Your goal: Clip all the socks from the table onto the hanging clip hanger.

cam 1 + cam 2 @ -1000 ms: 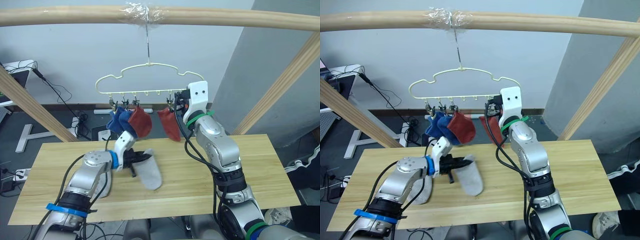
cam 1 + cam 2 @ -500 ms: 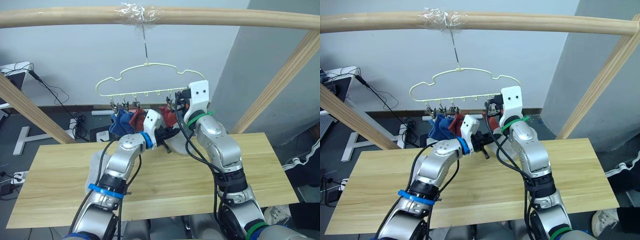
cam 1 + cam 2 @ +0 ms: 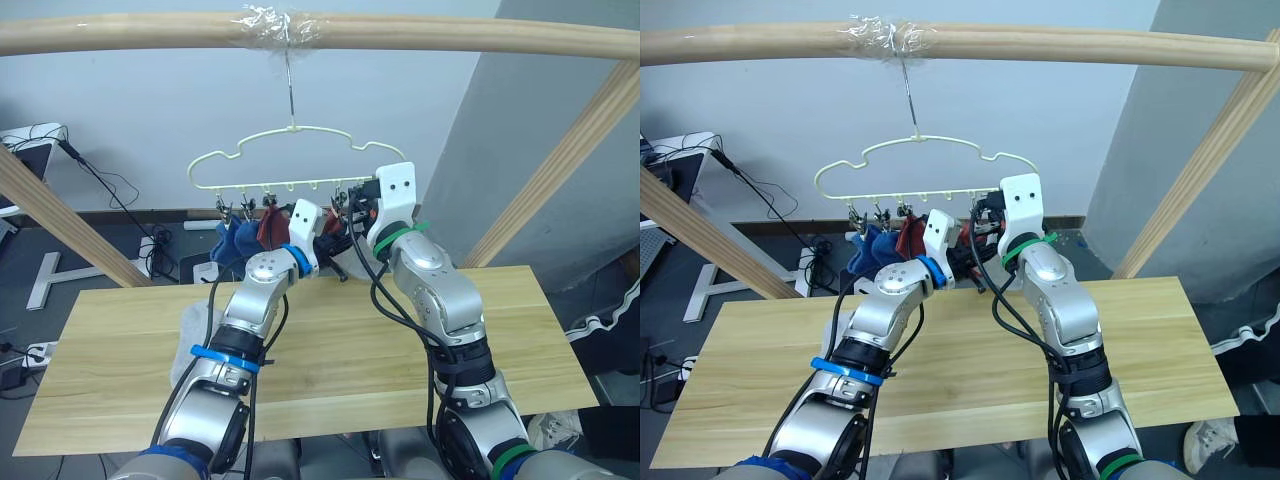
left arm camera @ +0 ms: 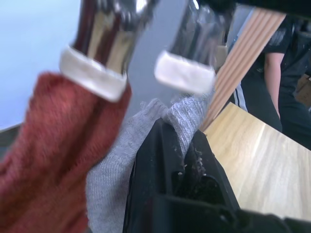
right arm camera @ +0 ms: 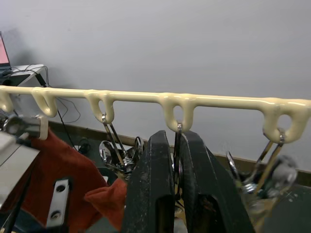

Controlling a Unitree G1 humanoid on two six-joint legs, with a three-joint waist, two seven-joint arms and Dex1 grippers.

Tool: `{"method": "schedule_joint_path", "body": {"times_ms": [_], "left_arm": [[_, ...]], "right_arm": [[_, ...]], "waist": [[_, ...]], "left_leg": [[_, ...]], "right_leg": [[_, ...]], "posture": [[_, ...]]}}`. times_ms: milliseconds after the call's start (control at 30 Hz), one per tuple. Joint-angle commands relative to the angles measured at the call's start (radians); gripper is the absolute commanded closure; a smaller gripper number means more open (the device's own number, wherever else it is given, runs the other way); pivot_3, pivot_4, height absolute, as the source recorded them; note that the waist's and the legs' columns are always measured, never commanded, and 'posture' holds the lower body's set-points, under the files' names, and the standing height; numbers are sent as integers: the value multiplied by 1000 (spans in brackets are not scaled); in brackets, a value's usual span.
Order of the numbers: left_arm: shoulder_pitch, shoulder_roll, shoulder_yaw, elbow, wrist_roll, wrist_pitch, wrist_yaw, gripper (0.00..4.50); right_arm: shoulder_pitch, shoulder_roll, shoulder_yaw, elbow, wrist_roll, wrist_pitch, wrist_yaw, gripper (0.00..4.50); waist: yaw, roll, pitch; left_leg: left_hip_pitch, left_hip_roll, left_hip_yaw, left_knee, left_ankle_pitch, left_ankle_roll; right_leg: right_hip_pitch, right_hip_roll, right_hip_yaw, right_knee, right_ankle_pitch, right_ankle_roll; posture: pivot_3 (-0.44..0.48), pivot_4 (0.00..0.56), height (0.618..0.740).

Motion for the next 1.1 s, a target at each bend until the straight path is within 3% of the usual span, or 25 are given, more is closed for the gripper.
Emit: {"method": "schedule_joint_path", "body": {"times_ms": [33, 267, 400, 567, 667, 933, 1100], "left_arm": [[-27, -11, 16, -19, -9, -25, 5, 4476], [-24, -22, 25, -38, -17, -23, -2, 4476], [-14, -20, 30, -52, -27, -23, -11, 4500], [18, 5, 6, -75, -5, -37, -33, 3076], [50, 38, -22, -91, 21, -77, -68, 2129], [181, 131, -11, -215, -7, -119, -148, 2129], [275, 213, 21, -305, -10, -137, -169, 2129]], "right_arm": [[0, 7, 0, -49, 17, 13, 5, 4500], [8, 11, -4, -55, 15, 33, 3, 4500], [11, 15, -12, -56, 18, 22, 4, 3210], [12, 4, 0, -61, 11, 31, 13, 1289], [24, -8, 16, -75, -1, 36, 16, 1275], [130, -100, 74, -218, 0, 63, 74, 1275], [231, -224, 95, -338, 10, 74, 156, 1275]], "waist": [[0, 0, 0], [0, 0, 0], [0, 0, 0], [0, 0, 0], [-1, 0, 0], [0, 0, 0], [0, 0, 0]], "left_leg": [[0, 0, 0, 0, 0, 0], [0, 0, 0, 0, 0, 0], [0, 0, 0, 0, 0, 0], [0, 0, 0, 0, 0, 0], [0, 0, 0, 0, 0, 0], [0, 0, 0, 0, 0, -1], [0, 0, 0, 0, 0, -1]], "right_leg": [[0, 0, 0, 0, 0, 0], [0, 0, 0, 0, 0, 0], [0, 0, 0, 0, 0, 0], [0, 0, 0, 0, 0, 0], [0, 0, 0, 0, 0, 0], [0, 0, 0, 0, 0, 0], [0, 0, 0, 0, 0, 0]], "posture": [[-54, 175, 705], [-54, 176, 705], [-51, 177, 705], [-51, 176, 705], [-55, 176, 705], [-56, 168, 705], [-55, 159, 705]]}}
